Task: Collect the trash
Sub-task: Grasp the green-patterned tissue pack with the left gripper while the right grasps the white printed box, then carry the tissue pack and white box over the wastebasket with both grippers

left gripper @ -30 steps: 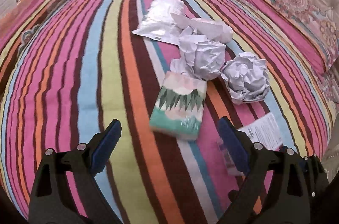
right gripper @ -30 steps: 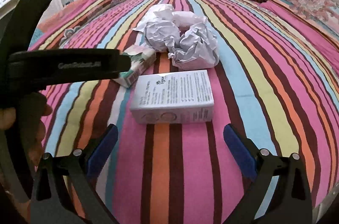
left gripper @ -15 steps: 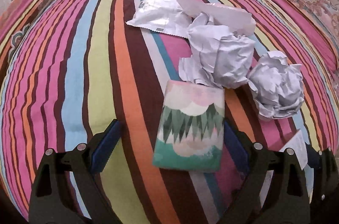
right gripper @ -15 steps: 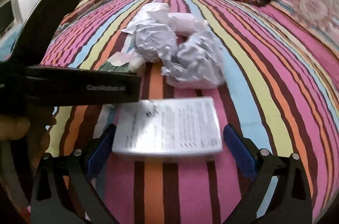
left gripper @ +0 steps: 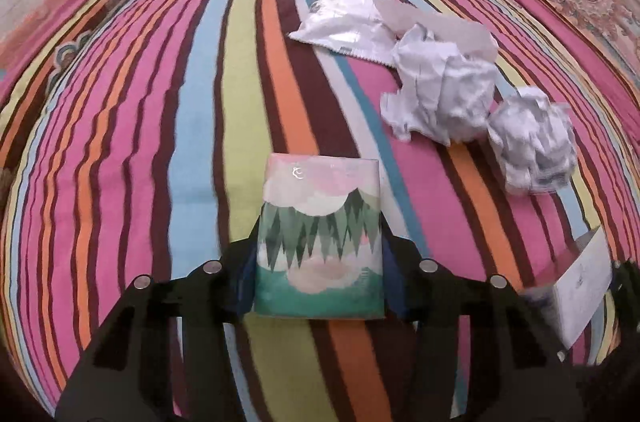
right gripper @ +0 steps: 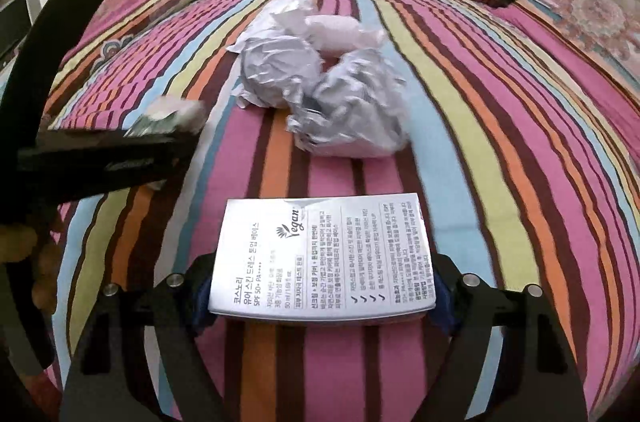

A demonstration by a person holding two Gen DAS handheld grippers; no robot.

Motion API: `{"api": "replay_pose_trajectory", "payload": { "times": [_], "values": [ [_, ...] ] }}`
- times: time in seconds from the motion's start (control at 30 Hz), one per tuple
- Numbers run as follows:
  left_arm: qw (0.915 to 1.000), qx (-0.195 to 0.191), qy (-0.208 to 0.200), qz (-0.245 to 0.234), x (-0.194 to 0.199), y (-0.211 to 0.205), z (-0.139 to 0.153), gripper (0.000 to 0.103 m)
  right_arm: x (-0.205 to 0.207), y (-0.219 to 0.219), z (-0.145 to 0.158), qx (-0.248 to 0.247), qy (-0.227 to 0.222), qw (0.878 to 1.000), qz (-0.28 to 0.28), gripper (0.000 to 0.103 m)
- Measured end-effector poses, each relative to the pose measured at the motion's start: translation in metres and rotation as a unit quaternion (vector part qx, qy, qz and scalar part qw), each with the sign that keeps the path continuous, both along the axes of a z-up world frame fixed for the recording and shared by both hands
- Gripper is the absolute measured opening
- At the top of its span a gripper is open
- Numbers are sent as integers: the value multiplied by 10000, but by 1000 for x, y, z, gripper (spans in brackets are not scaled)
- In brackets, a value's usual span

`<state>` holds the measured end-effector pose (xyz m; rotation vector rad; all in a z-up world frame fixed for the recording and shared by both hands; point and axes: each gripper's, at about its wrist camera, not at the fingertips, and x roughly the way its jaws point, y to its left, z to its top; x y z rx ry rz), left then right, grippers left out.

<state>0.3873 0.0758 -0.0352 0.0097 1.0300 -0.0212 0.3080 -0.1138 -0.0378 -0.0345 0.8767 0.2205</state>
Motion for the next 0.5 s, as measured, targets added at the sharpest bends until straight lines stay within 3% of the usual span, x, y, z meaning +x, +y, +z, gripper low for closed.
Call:
{"api": "replay_pose_trajectory", "payload": {
  "times": [0.5],
  "values": [
    [9994,-336,-103,0,-97,-7,12,50,-56,-37,19,404,34,9991,-78,77]
  ]
}}
